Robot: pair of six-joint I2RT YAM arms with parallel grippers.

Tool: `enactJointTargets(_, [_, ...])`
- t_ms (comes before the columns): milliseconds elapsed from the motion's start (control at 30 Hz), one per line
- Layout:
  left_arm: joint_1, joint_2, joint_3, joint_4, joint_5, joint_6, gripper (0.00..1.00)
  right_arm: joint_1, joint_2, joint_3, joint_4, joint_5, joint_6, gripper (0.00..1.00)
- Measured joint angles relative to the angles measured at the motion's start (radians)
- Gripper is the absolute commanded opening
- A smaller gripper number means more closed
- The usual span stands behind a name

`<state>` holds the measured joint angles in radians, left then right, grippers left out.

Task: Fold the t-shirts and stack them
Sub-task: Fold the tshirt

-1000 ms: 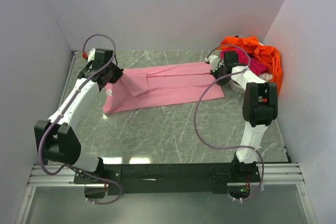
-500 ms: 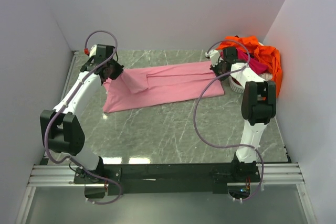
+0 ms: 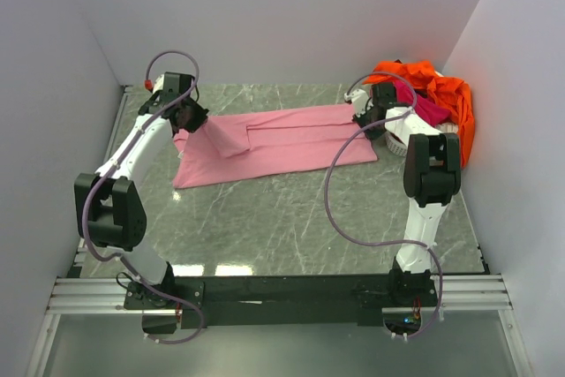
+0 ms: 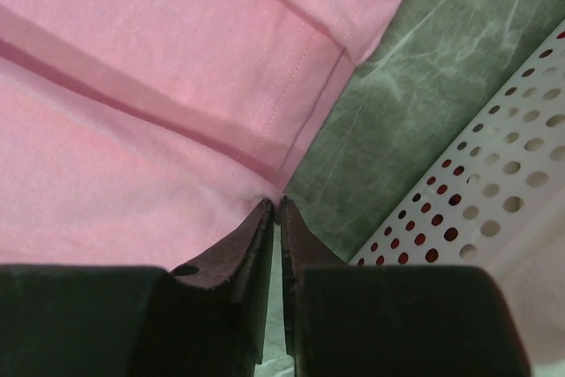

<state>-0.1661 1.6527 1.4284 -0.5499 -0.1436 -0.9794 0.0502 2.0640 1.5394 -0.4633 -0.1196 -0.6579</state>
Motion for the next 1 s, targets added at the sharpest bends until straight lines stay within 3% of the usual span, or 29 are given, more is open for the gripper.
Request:
enactJointTargets(600, [0.011, 0.125, 0.134, -0.021, 0.016, 0.061, 0.01, 0.000, 0.000, -0.001, 0.000, 0.025, 0.010, 0.00])
enactJointTargets(1000, [0.024, 0.275, 0.260, -0.050, 0.017, 0.085, 0.01, 0.000, 0.000, -0.010, 0.000, 0.038, 0.010, 0.00])
